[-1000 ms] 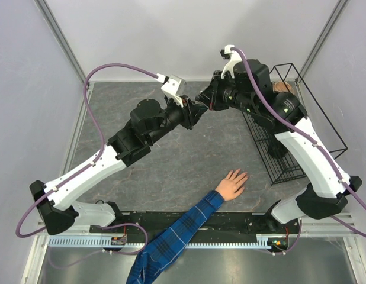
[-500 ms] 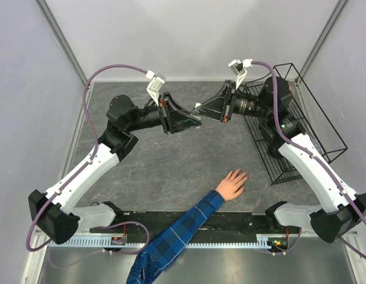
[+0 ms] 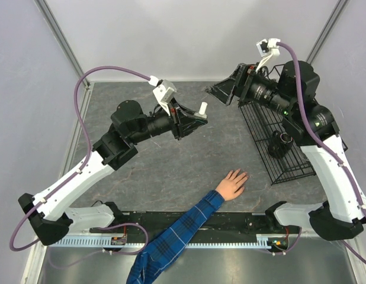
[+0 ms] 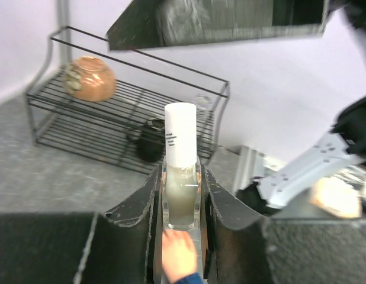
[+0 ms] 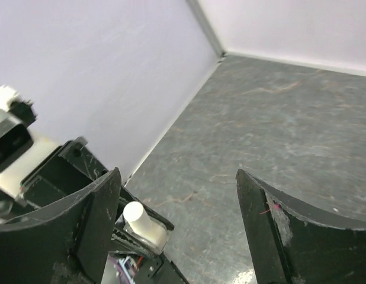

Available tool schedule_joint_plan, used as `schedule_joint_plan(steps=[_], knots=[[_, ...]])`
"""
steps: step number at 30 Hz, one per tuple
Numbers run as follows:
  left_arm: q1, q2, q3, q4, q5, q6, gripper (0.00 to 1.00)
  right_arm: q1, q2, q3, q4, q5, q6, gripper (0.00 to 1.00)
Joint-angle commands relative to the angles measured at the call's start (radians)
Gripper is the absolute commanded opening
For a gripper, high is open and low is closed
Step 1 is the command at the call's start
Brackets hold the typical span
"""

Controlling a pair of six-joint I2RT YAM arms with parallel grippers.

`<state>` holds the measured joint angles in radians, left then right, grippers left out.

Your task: Paint the nails

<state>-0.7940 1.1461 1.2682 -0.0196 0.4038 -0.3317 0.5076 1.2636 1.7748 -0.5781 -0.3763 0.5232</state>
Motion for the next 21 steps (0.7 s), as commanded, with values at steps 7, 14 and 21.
schedule_joint_plan(steps=[7,14,21], knots=[[-0.093,0.05,0.083,0.004,-0.365,0.175,0.02,0.098,0.031,0.083,-0.146,0.28,0.026,0.69],[-0.111,0.089,0.112,-0.005,-0.39,0.186,0.02,0.184,0.051,0.089,-0.149,0.312,0.009,0.65],[-0.111,0.089,0.135,-0.02,-0.366,0.177,0.02,0.192,0.062,0.057,-0.16,0.327,-0.005,0.4]])
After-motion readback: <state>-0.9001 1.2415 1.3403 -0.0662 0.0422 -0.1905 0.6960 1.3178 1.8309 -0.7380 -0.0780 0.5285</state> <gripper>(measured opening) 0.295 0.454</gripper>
